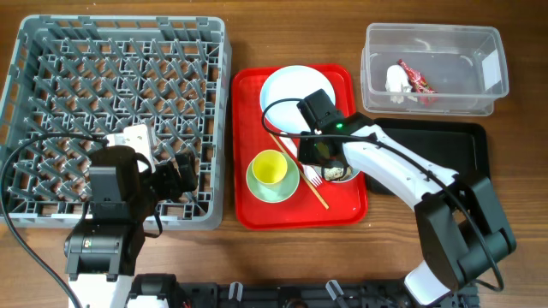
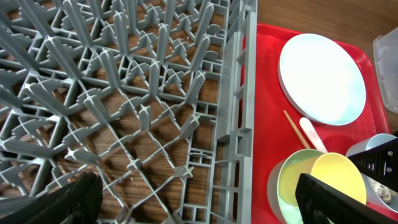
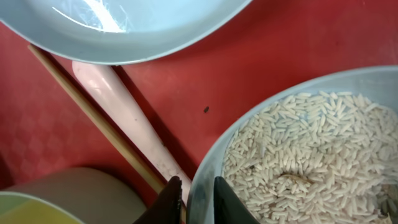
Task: Sort waste into correct bins and load items into the dishwasher rack
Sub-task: 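Grasp the light-blue bowl of rice with the right gripper, then tip the blue bowl over the black tray to dump the rice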
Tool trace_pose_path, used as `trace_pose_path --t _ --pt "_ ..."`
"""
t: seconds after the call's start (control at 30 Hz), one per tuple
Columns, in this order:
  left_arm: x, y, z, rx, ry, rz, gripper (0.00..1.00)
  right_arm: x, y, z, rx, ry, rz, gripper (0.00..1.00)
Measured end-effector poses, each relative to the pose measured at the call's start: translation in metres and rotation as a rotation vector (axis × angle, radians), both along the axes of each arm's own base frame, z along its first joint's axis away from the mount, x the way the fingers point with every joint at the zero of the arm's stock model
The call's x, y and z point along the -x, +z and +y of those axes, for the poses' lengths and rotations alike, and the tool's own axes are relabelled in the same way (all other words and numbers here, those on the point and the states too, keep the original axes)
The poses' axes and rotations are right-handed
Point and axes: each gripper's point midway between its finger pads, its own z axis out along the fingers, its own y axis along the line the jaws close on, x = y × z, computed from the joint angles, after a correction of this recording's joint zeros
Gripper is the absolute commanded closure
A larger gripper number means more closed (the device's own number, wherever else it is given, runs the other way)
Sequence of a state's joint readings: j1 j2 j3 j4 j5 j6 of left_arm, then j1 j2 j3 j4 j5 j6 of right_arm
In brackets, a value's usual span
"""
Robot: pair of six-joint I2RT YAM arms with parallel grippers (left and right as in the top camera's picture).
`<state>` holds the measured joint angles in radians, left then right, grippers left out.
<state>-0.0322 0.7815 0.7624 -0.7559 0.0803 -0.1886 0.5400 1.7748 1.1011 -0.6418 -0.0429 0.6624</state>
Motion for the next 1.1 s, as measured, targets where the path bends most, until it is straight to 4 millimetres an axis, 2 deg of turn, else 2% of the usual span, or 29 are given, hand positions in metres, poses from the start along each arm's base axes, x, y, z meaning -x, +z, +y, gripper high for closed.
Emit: trace_pose_path --t 0.07,0.13,0.3,0.37,0.43,0.5,0.53,0.6,0.63,0.77,0.97,1.1 --pt "0.0 0.0 0.0 0.0 0.0 0.0 0.0 0.001 -0.001 -0.003 0.013 -0.023 0.008 0.86" --pt "0.0 0.0 0.0 0.0 0.0 0.0 0.0 0.005 -0.004 -0.008 0.035 -0.046 0.026 0.95" --pt "0.0 0.0 0.0 0.0 0.0 0.0 0.0 0.004 -0.004 -0.011 0.053 -0.058 0.021 0.96" --pt "0.0 0.0 0.0 0.0 0.0 0.0 0.0 0.007 0.002 -0.012 0.066 -0.044 0.041 0.96" --pt "0.0 0.0 0.0 0.0 0.0 0.0 0.0 0.004 0.019 -0.011 0.065 -0.02 0.03 0.95" --pt "0.0 0.0 0.0 0.0 0.0 0.0 0.0 -0.009 0.057 -0.014 0.007 -0.031 -0.059 0.96" --pt "0.0 0.0 0.0 0.0 0.0 0.0 0.0 -0.016 0.081 -0.02 -0.036 -0.053 -0.112 0.96" --pt "0.0 0.0 0.0 0.0 0.0 0.0 0.0 -0.025 0.112 -0.036 -0.107 -0.101 -0.171 0.96" --pt "0.0 0.0 0.0 0.0 0.0 0.0 0.0 -0.029 0.119 -0.046 -0.141 -0.121 -0.178 0.96" --pt "0.0 0.0 0.0 0.0 0.0 0.0 0.0 -0.039 0.12 -0.083 -0.298 -0.173 -0.133 0.96" --pt "0.0 0.0 0.0 0.0 0.0 0.0 0.0 -0.028 0.088 -0.14 -0.531 -0.262 -0.095 0.96" --pt "0.0 0.0 0.0 0.0 0.0 0.0 0.0 -0.021 0.072 -0.163 -0.765 -0.338 -0.119 0.96"
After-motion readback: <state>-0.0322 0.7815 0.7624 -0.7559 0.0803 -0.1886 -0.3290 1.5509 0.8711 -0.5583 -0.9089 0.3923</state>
